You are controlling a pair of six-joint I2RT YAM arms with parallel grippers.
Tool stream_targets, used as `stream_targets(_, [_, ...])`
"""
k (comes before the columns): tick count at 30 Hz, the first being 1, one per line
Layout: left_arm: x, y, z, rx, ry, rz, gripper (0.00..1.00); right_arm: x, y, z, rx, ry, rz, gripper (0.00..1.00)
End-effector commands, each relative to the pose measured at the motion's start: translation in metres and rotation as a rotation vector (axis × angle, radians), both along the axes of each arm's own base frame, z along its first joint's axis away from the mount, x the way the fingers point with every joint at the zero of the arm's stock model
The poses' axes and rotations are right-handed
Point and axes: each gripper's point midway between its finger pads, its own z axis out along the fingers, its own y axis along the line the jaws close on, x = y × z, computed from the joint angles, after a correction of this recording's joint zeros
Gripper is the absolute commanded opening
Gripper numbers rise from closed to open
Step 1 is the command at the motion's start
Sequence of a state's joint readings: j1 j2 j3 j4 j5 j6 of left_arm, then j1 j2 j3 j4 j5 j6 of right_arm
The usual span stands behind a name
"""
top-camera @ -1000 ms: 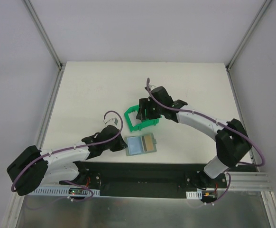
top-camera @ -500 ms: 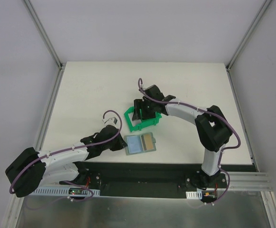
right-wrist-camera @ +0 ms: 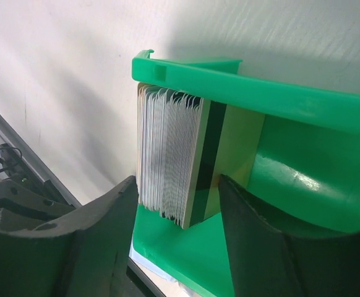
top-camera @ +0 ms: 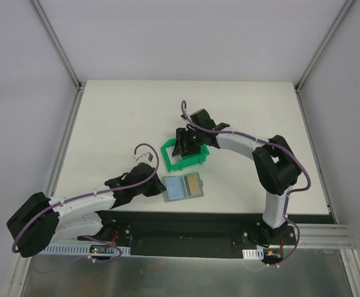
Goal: Put the credit cards into the card holder
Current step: Pick up the credit card from the storage box.
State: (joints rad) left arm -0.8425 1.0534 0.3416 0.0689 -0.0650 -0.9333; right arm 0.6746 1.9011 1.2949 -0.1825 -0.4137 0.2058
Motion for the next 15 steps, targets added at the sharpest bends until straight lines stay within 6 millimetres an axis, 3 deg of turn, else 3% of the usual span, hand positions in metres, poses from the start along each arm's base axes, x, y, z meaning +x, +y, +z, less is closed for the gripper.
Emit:
stream_targets(1, [0.0102, -0.0002, 0.0107, -0.006, -0.040, 0.020, 0.00, 0.0056, 0.0153, 0.0251, 0.094, -0.033, 0.033, 0.55])
stream_targets(7, [0.0095, -0.0007, 0.0104, -0.007, -0.037, 0.017, 0.00, 0.0077, 0.0129, 0.0296, 0.099, -0.041, 0.023, 0.47])
stream_targets(15, [0.0096, -0.0006, 0.0104, -0.009, -0.035, 0.018, 0.00, 0.0099, 0.0093, 0.0333, 0.096, -0.055, 0.010, 0.28])
